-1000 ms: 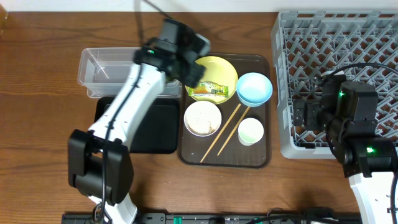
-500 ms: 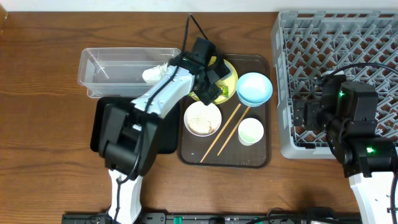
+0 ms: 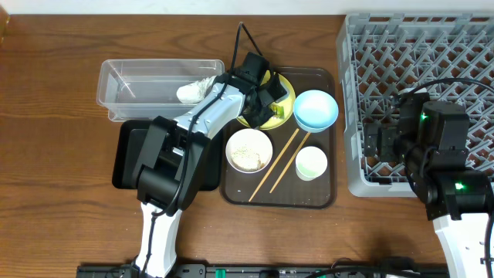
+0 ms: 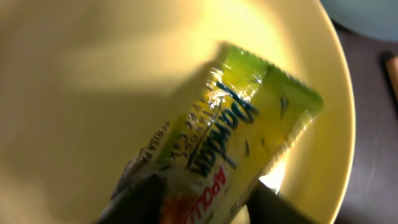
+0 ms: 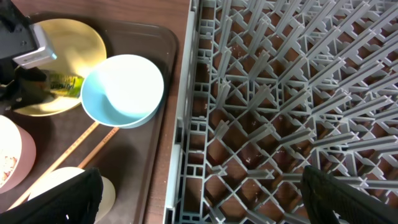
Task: Sort waste into correct bins and load items into the dishwasher rack
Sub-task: 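Reach the left gripper back and grasp the green snack wrapper, then carry the wrapper to the clear bin and release it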
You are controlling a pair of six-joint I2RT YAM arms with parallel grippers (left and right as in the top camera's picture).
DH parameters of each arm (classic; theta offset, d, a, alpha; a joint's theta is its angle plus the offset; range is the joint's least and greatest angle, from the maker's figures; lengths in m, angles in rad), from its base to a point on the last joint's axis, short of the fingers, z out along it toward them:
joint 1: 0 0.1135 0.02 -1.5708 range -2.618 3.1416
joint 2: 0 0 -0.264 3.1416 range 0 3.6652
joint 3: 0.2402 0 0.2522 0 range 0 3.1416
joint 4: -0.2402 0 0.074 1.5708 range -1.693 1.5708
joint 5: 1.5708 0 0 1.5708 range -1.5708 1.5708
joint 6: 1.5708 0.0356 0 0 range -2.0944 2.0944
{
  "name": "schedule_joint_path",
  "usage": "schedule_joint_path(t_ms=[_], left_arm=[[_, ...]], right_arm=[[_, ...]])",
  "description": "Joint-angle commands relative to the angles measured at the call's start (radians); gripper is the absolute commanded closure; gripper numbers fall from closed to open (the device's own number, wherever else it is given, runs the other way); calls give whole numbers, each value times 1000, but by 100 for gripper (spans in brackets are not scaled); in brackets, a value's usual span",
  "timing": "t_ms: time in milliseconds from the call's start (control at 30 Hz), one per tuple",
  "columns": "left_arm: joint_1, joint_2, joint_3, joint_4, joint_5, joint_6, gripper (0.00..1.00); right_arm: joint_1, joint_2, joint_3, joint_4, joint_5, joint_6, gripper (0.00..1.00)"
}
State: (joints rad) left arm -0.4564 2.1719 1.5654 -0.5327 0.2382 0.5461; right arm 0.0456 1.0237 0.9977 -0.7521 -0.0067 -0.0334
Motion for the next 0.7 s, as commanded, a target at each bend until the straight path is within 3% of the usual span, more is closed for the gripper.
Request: schedule_joint_path(t_ms=[0,67,167,533,667], left_arm=[[0,10,-3,5,-4,10,75],[0,4,1,3,-10,1,86],[3,-19,17,3,-57,-68,94],[136,-328,24,-26,-98,-445,94],[232,-399,24,-33,-98,-507,94]], right_arm=[[7,-3,19,-3,2,-5,1],[7,-3,19,-4,2,-5,1],[7,-2,19,-4,2,-5,1],[7,-2,19,-4,2,-5,1],[7,-2,19,-3,2,-5,1]])
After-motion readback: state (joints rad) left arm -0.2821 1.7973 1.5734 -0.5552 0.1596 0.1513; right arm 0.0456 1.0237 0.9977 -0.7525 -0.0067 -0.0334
